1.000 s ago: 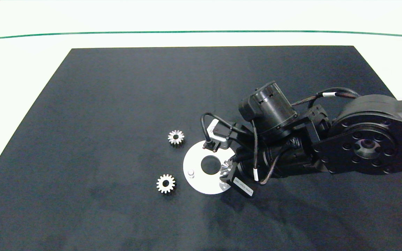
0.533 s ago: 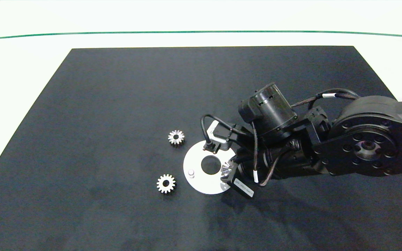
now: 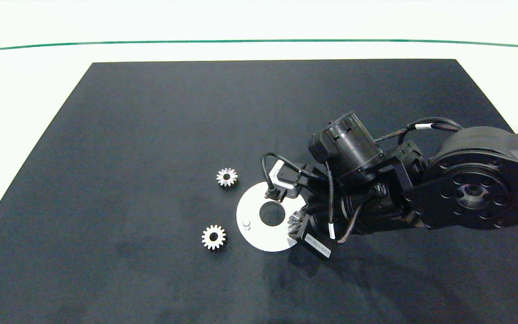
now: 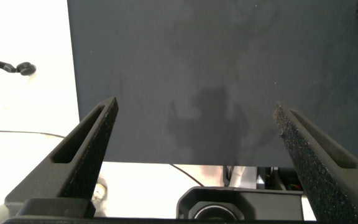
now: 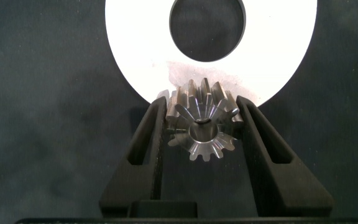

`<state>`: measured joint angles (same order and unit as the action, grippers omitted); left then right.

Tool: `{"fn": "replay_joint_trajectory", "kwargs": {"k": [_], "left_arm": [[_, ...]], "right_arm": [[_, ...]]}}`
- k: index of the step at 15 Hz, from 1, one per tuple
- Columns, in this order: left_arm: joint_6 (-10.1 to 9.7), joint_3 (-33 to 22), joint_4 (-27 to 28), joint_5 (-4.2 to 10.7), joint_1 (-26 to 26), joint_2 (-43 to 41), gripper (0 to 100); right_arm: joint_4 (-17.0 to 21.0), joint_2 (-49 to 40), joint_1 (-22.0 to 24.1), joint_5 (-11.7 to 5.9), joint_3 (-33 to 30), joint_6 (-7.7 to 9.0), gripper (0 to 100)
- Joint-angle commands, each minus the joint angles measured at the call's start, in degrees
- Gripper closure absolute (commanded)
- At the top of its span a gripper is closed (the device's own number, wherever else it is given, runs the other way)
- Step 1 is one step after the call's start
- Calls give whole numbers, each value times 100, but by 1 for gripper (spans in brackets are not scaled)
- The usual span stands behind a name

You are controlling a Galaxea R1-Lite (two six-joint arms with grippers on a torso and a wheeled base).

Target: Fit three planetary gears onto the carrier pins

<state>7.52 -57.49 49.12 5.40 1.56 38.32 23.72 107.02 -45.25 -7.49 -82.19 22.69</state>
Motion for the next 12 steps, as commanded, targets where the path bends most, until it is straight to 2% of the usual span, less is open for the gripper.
{"fn": "replay_joint_trajectory", "kwargs": {"k": [1,6,7,12], "left_arm": [[4,1,28,5,2,1,0],[4,1,28,5,11,1,0],[4,1,28,5,11,1,0],[4,1,19,5,11,1,0]], "right_arm": [[-17,3,-1,1,-8,16,75],[-26,12,-10,-7,-8,16,75],[-26,3,-10,-7,-8,16,0],[-26,12,-10,-7,-8,16,0]]}}
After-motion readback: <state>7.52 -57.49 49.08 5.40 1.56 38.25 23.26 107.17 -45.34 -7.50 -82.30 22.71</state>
